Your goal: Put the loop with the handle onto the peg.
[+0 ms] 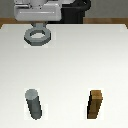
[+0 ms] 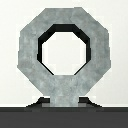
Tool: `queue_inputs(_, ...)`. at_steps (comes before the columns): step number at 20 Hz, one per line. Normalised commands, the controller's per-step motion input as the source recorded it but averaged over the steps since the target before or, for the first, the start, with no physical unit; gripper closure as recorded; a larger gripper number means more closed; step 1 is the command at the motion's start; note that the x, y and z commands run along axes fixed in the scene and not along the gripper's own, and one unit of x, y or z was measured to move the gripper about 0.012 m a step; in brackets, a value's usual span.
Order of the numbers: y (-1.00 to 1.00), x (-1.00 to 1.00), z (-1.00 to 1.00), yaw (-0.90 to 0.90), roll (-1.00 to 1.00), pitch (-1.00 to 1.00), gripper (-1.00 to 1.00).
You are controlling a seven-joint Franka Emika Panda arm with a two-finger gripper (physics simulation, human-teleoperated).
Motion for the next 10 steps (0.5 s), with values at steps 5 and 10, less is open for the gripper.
queue_inputs(5,0.00,0.00,0.00,0.00,0.00,0.00,1.00)
queue_inputs(10,0.00,0.00,0.00,0.00,0.00,0.00,1.00)
